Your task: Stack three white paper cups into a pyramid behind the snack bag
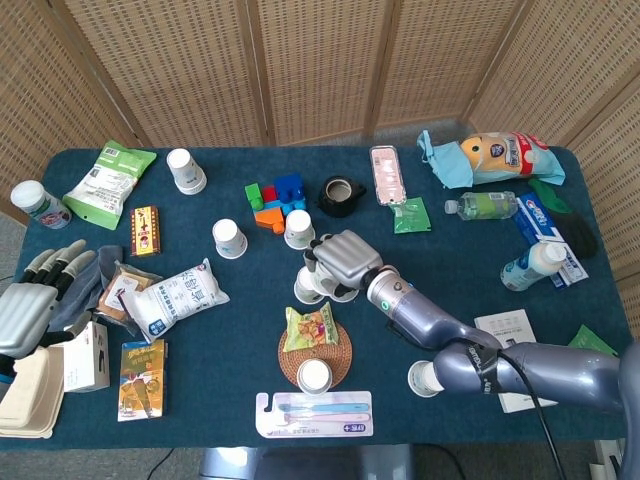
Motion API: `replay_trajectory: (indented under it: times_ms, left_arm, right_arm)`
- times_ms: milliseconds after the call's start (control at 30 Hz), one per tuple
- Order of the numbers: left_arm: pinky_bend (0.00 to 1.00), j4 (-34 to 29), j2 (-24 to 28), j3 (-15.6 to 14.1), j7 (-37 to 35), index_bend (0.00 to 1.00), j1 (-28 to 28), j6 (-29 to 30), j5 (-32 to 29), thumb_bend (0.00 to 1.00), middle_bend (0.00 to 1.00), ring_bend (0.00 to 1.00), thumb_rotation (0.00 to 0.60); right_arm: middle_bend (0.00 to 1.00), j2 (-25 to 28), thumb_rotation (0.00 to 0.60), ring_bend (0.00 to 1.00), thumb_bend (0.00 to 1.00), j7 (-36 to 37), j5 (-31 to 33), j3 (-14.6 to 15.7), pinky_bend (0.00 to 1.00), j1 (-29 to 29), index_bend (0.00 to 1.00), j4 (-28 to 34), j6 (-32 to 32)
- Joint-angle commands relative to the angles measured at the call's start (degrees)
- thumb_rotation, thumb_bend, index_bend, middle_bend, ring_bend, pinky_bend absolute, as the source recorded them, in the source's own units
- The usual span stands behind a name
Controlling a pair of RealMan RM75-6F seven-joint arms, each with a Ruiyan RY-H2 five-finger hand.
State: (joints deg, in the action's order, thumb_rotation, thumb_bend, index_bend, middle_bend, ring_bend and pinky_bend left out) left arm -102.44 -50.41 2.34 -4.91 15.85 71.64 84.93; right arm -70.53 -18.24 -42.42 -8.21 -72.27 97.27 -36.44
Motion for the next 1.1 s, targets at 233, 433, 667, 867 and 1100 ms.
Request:
replay_trajectory:
  times_ms: [233, 433, 667, 867, 1100]
  left_arm:
    - [0.03, 0.36, -0.03, -0.09, -0.43, 0.0, -0.25, 0.28, -0.05, 0.43, 0.0, 0.0, 0.6]
    - [0.03, 0.72, -0.08, -0.23, -0.81, 0.0, -0.38, 0.23, -0.14, 0.43, 0.0, 0.0, 0.6]
    - [0.03, 0.93, -0.12, -0.2, -1.07, 0.0, -0.34, 0.18, -0.11, 0.43, 0.0, 0.0, 0.6]
    - [0.03, 0.9, -0.08, -0.17, -1.12, 0.0, -0.39, 0.38, 0.02, 0.43, 0.0, 0.0, 0.6]
    - [0.03, 0.85, -0.05, -0.13, -1.14, 0.0, -0.41, 0.51, 0.07, 0.43, 0.0, 0.0, 0.6]
  right_arm:
    - [0.27, -1.09, 0.6, 0.25, 0.49, -0.06, 0.31, 0.56, 0.6, -0.79, 0.38, -1.25, -0.11]
    - [0.27, -1.64, 0.6, 0.25, 0.49, -0.28, 0.51, 1.1, 0.6, -1.16, 0.38, -2.38, -0.09]
    - [0.26, -1.45, 0.6, 0.23, 0.48, -0.52, 1.02, 1.59, 0.59, -1.59, 0.35, -2.13, 0.08]
    - [0.25, -0.91, 0.6, 0.21, 0.48, -0.74, 1.16, 2.09, 0.56, -1.98, 0.28, -1.89, 0.54]
    - [0.21, -0.05, 0.6, 0.17, 0.48, -0.79, 1.19, 2.43, 0.53, -2.5, 0.19, -1.5, 1.16]
